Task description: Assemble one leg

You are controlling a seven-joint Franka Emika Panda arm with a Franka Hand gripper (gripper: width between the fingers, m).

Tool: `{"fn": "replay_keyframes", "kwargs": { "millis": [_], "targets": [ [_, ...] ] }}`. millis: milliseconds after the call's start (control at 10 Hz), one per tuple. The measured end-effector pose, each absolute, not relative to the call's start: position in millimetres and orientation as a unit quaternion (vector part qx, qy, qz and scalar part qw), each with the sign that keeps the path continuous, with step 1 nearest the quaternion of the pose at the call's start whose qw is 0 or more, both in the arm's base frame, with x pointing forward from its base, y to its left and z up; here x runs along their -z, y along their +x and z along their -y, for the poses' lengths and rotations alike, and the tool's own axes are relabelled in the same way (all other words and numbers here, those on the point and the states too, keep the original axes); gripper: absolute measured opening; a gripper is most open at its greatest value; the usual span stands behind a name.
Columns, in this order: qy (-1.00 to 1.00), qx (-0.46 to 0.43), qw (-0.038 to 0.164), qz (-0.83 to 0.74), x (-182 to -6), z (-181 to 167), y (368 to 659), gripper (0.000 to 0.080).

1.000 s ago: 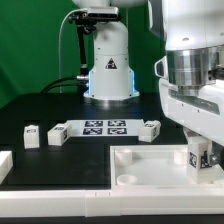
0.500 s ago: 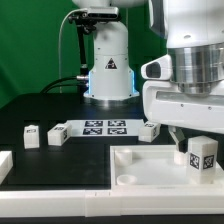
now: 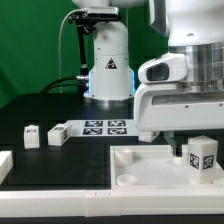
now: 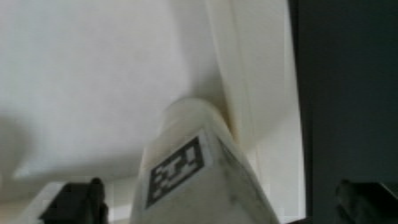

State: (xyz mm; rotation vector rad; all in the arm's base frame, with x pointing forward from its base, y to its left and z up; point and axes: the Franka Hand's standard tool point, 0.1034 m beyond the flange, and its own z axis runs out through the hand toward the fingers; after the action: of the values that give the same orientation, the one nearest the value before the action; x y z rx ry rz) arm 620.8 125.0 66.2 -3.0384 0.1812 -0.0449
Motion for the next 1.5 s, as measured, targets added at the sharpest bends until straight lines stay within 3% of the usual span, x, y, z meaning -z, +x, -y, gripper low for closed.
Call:
{"fn": "replay_keyframes", "kwargs": {
  "millis": [400, 600, 700, 800, 1100, 1500],
  "targets": [
    [-0.993, 0.032, 0.032, 0.109, -71.7, -122.4, 623.0, 0.0649],
    [-0.994, 0.03, 0.032, 0.096, -70.7, -122.0, 622.6, 0.0401],
    [-0.994, 0.03, 0.031, 0.096, -70.6, -121.0, 622.8, 0.0401],
    [-0.994, 0.03, 0.031, 0.095, -70.6, -120.6, 622.8, 0.0291],
    [-0.996, 0.03, 0.032, 0.076, -70.3, -119.6, 623.2, 0.0291],
    [-0.979, 0.033, 0.046, -0.197, -70.6, -118.9, 625.4, 0.0292]
  ]
}}
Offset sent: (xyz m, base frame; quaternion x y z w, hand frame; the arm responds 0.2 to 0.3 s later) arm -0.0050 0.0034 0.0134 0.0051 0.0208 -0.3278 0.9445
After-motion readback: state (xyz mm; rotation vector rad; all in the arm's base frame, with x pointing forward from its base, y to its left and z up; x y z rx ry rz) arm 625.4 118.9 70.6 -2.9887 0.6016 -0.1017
